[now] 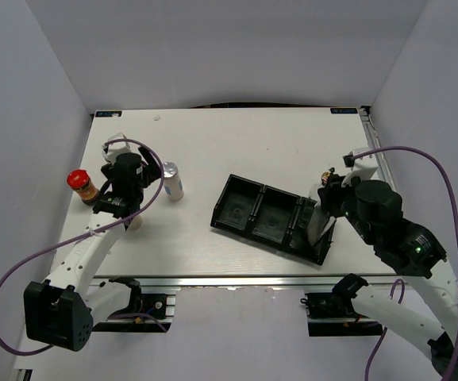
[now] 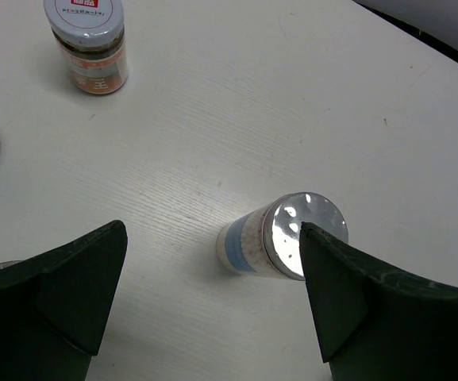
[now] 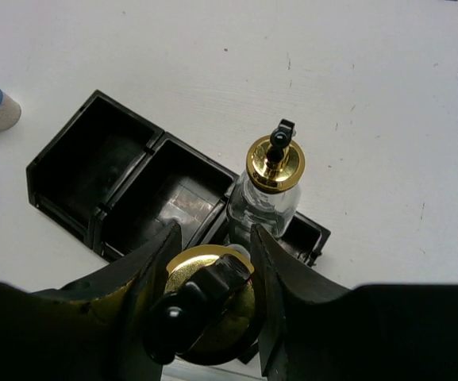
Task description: Organize the condiment bottles
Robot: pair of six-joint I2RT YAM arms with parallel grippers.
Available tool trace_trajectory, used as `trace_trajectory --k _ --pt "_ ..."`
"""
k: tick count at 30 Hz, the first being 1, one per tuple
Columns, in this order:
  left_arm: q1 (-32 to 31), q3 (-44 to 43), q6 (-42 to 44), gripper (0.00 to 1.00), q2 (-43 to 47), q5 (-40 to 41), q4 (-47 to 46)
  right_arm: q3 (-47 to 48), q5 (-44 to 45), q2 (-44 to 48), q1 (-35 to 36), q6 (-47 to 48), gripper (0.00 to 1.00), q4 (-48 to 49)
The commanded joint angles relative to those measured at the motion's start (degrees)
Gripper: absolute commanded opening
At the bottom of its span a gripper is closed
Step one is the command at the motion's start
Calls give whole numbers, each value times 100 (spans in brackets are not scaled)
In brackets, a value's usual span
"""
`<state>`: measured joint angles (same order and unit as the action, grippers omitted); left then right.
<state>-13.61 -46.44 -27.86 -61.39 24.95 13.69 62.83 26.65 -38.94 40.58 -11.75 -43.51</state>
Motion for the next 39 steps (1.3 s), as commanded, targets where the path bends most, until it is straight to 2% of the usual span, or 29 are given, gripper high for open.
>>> trace_trajectory --k 1,7,11,17,19,20,22,24,27,31,33,34,39 --pt "25 -94 61 98 65 -148 -112 -164 94 141 12 58 0 896" --pt "25 -85 87 98 48 -376 -148 -788 217 184 12 173 0 1651" --pt "25 -76 114 98 48 -570 -218 -1508 630 281 3 234 0 2397" --pt "25 -24 202 98 4 -1158 -429 -1897 824 457 3 138 0 2593" --pt "25 -23 202 98 -75 -1220 -464 -1915 806 510 3 50 10 2532" --pt "25 -32 210 98 -119 -1290 -473 -1906 815 527 12 6 23 2479" --pt "16 -67 210 98 -286 -1352 -517 -1923 832 589 12 -38 26 2417" --pt "16 -137 237 98 -426 -1440 -499 -1976 894 633 3 -29 13 2487" --pt "7 -252 281 98 -655 -1414 -429 -2108 929 686 3 67 4 2628" --pt "-19 -261 307 98 -761 -1589 -551 -2151 1017 581 3 129 7 2812" --pt "-54 -269 307 98 -787 -1598 -570 -2257 1122 580 3 94 4 2926" --pt "-54 -270 307 98 -787 -1607 -578 -2414 1157 606 12 102 0 3205" --pt "-72 -278 342 98 -787 -1590 -561 -2635 1132 712 12 453 0 3858"
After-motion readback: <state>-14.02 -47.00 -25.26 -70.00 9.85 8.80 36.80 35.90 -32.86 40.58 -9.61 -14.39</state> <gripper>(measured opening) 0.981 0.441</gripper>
